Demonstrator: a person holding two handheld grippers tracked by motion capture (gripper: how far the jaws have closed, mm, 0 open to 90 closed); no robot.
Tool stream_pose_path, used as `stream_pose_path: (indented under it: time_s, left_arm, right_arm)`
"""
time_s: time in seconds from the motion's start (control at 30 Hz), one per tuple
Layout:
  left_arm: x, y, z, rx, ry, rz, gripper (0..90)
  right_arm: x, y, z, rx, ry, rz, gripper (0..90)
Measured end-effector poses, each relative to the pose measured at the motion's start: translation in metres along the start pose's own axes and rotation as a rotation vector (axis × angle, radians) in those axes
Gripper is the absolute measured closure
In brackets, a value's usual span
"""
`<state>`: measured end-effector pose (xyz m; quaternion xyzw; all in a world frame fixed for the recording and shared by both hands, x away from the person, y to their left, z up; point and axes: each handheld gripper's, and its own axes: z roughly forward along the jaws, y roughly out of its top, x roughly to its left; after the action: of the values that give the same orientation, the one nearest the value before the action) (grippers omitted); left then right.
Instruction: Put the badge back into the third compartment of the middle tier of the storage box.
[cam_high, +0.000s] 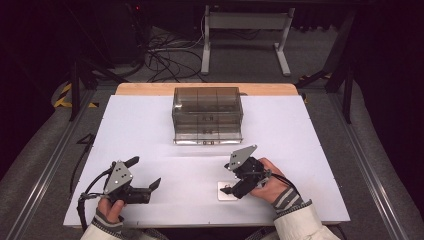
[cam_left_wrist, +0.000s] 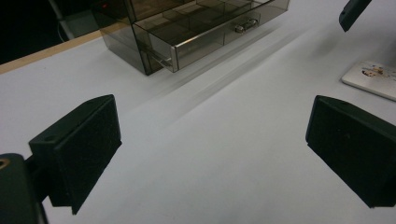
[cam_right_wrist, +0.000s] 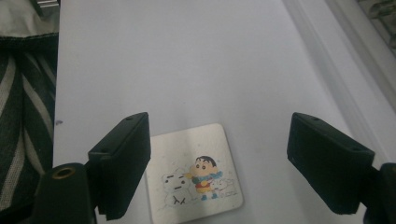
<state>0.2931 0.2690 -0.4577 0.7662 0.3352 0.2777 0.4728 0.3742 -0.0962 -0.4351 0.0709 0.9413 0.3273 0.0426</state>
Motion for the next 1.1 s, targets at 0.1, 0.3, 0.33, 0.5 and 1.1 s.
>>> stream_pose_path:
  time_s: [0.1,0.3,0.33,0.5,1.1]
  left_arm:
    - [0.000,0.000,0.000,-0.001,0.001,-0.004,4.0]
    - [0.000,0.000,0.001,0.005,-0.003,-0.008,4.0]
    - [0.000,0.000,0.001,0.005,-0.003,-0.007,4.1]
    - [0.001,-0.001,0.001,0.005,-0.002,-0.007,4.0]
    - [0.001,-0.001,0.001,0.005,-0.005,-0.005,4.3]
  right_arm:
    - [0.002,-0.001,0.003,0.031,0.013,-0.014,22.9]
    - [0.004,-0.002,0.009,0.077,0.018,-0.031,23.8]
    - [0.004,-0.003,0.010,0.090,0.025,-0.033,24.0]
    - [0.005,-0.004,0.014,0.119,0.032,-0.043,24.5]
    - [0.008,-0.007,0.021,0.198,0.045,-0.066,24.7]
